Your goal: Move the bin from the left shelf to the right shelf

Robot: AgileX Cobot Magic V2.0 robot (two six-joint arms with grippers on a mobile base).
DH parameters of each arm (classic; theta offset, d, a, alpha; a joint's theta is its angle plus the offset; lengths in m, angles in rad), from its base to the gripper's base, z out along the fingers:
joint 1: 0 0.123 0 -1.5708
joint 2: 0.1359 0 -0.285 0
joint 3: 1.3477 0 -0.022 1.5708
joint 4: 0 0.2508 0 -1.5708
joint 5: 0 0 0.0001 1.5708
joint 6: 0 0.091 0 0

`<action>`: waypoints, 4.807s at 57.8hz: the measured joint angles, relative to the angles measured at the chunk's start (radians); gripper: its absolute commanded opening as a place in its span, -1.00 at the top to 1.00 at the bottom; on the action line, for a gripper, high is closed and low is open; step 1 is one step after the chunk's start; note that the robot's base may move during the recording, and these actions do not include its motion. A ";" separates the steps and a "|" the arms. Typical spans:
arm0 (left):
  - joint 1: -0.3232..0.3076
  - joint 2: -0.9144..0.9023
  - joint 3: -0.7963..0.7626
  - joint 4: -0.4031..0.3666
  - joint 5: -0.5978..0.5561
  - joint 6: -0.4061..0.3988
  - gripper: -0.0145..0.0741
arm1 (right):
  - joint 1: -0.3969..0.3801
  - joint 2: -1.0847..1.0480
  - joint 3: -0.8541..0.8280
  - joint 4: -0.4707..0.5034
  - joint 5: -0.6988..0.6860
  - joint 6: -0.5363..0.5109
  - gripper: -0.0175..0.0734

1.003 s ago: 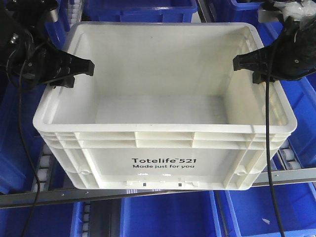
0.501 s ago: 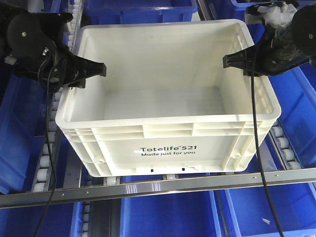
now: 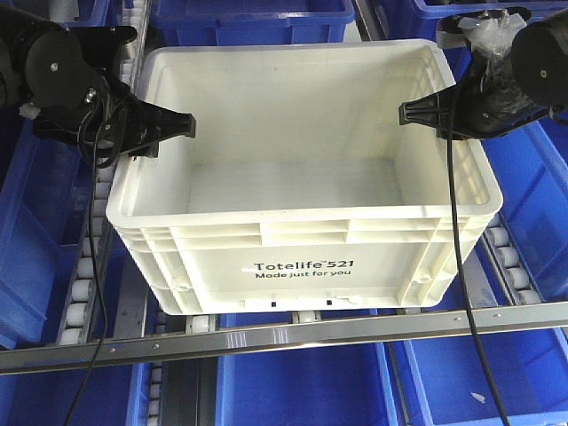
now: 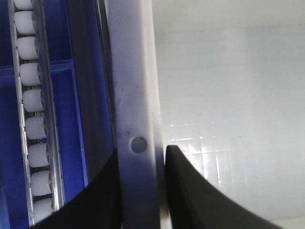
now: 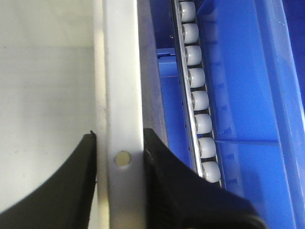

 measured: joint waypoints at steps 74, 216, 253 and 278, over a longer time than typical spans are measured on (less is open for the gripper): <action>-0.033 -0.330 0.315 -0.064 -0.273 0.137 -0.06 | 0.016 -0.374 0.405 0.060 -0.434 -0.092 -0.48; -0.018 -1.601 1.249 -0.080 -0.547 0.301 0.69 | 0.016 -1.480 1.238 0.136 -0.642 -0.217 0.63; 0.505 -1.689 1.495 -0.084 -0.641 0.301 0.69 | 0.016 -1.480 1.239 0.136 -0.639 -0.217 0.63; 0.479 -1.689 1.523 -0.083 -0.786 0.301 0.69 | 0.016 -1.480 1.239 0.136 -0.639 -0.218 0.63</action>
